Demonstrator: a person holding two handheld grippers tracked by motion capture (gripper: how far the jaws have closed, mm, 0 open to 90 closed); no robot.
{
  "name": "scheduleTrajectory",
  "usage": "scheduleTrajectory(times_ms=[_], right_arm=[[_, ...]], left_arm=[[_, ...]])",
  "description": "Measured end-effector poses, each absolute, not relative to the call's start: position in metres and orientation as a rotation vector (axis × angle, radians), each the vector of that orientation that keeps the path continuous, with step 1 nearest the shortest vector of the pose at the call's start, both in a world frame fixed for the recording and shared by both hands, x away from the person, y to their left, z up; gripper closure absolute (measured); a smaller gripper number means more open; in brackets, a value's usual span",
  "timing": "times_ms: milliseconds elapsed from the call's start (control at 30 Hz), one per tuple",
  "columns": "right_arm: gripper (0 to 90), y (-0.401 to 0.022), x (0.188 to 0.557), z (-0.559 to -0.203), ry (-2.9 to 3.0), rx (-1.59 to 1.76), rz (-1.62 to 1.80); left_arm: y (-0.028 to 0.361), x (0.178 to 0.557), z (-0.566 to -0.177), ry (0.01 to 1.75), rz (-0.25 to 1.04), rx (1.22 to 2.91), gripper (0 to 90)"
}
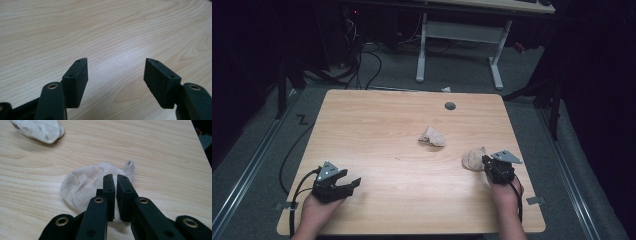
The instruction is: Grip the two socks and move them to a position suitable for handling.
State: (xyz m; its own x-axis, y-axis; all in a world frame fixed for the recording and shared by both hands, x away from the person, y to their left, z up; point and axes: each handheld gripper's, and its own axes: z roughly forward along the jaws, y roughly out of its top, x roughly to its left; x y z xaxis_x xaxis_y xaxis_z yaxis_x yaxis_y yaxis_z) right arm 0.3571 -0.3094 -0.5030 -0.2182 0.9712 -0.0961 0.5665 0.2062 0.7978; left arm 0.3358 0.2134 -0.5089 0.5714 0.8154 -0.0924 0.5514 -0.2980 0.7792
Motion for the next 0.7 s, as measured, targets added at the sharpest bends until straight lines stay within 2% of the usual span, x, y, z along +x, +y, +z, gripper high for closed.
scheduleTrajectory(times_ms=[233, 700], right_arm=[[90.0, -0.315, 0.381, -0.509, 1.887, 1.472, 0.812], [89.9, -0.304, 0.38, -0.525, 2.006, 1.464, 0.792]], left_arm=[[0.209, 0.336, -0.506, 1.077, 0.444, 1.99, 36.1], [0.207, 0.33, -0.507, 1.068, 0.445, 2.018, 36.6]])
